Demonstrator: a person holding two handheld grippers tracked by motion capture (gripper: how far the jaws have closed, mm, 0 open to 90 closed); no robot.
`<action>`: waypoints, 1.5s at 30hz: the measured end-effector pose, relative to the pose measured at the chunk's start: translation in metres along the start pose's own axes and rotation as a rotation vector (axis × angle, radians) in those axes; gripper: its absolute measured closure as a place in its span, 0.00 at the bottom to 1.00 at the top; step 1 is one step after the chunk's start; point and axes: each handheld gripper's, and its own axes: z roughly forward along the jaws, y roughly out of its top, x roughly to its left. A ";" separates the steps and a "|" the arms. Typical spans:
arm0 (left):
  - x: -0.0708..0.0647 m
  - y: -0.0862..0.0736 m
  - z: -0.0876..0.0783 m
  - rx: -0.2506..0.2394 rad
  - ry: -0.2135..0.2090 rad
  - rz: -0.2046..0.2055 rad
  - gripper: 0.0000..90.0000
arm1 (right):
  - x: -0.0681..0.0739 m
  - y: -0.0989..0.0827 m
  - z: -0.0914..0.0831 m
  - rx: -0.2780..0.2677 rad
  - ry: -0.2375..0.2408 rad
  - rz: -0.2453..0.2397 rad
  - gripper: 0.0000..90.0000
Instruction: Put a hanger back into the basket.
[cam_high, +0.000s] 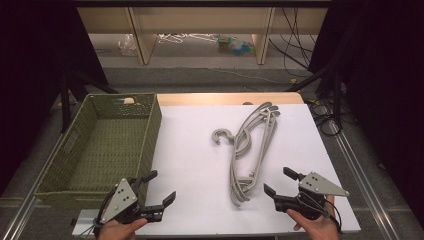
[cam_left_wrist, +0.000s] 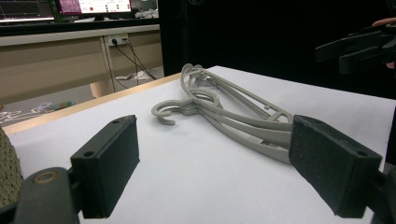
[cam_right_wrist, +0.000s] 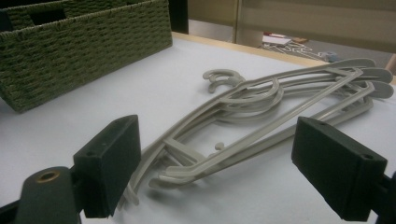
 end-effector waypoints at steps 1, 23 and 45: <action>0.000 0.000 0.000 0.001 -0.001 -0.002 0.18 | 0.000 0.000 0.000 0.004 0.001 0.007 0.19; -0.003 -0.002 0.004 0.019 -0.003 -0.001 0.18 | 0.013 0.020 0.060 0.153 0.048 0.025 0.21; -0.002 -0.002 0.005 0.004 -0.026 0.009 0.19 | 0.010 0.041 0.166 0.545 0.031 0.085 0.38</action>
